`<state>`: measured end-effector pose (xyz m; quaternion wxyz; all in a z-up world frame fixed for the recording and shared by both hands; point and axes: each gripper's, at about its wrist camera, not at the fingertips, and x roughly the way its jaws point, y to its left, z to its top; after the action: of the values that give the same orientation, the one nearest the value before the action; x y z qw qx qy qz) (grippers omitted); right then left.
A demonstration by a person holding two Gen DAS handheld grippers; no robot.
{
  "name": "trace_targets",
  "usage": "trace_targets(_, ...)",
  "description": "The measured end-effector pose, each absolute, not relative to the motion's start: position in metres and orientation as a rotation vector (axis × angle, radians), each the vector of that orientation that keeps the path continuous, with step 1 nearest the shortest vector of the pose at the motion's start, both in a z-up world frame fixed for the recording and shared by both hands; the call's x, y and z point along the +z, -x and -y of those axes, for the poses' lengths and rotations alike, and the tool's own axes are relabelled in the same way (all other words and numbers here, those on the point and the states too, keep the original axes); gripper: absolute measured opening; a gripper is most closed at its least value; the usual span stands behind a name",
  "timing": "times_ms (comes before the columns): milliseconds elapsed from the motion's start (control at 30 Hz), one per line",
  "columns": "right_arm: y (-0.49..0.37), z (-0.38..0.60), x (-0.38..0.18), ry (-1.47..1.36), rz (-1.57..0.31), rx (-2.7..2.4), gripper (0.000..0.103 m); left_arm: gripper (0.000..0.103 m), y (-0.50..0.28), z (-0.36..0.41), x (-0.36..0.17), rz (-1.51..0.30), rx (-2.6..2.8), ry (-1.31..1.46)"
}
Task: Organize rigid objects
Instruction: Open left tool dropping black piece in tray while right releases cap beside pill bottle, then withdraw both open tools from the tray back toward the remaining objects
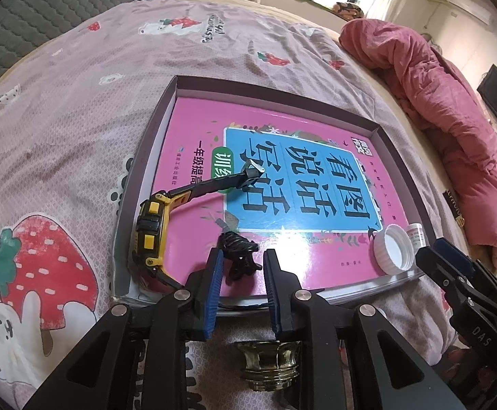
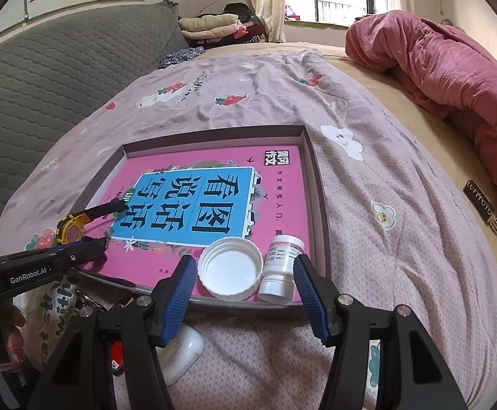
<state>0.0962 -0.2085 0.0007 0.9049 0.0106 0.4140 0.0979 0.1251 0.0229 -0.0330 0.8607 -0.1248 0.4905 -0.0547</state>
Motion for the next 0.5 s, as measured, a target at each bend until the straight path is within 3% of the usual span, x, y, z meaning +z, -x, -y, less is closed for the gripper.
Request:
trace_targets(67, -0.095, 0.208, 0.001, -0.02, -0.852, 0.205, 0.059, 0.027, -0.124, -0.023, -0.032, -1.026, -0.119, 0.266)
trace_targets(233, -0.095, 0.209, 0.002, -0.022, -0.852, 0.205, 0.059, 0.043, -0.12, -0.023, -0.027, -1.01, -0.132, 0.277)
trace_targets(500, -0.093, 0.208, 0.002, -0.028, -0.853, 0.208, 0.059, 0.051, -0.117, -0.023, -0.021, -0.993, -0.144, 0.28)
